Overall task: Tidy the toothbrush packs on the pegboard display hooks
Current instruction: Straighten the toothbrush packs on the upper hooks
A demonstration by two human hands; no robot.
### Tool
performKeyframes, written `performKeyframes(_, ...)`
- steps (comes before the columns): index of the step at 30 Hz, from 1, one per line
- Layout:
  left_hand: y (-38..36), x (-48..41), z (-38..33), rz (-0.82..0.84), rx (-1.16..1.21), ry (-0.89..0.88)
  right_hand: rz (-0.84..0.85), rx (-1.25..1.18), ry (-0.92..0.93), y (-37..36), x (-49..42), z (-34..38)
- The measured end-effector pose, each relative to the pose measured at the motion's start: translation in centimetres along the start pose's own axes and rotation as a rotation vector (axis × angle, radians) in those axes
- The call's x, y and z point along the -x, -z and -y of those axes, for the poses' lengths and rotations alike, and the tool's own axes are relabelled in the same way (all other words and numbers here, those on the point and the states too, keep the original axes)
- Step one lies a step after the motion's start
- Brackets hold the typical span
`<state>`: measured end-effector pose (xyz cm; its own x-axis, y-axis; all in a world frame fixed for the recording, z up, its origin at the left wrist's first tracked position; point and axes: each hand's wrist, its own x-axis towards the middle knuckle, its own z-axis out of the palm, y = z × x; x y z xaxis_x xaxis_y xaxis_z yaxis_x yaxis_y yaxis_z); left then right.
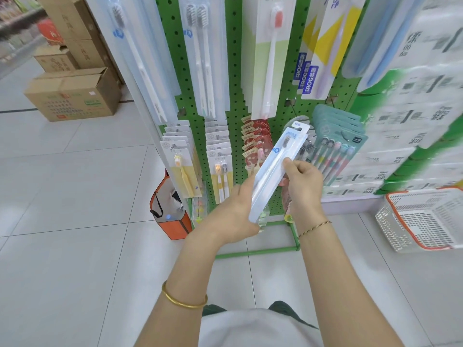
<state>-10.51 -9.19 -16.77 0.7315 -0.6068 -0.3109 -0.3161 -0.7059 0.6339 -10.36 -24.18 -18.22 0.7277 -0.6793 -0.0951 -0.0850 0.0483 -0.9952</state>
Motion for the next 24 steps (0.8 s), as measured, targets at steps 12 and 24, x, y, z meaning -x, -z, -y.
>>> performKeyframes(12, 1.0, -0.4, 0.4, 0.06, 0.405, 0.033, 0.274, -0.214, -0.146, 0.0, 0.2, 0.1)
performKeyframes(24, 4.1, -2.6, -0.5, -0.542, 0.511, -0.056, 0.555, -0.108, 0.061, -0.1, 1.0, 0.9)
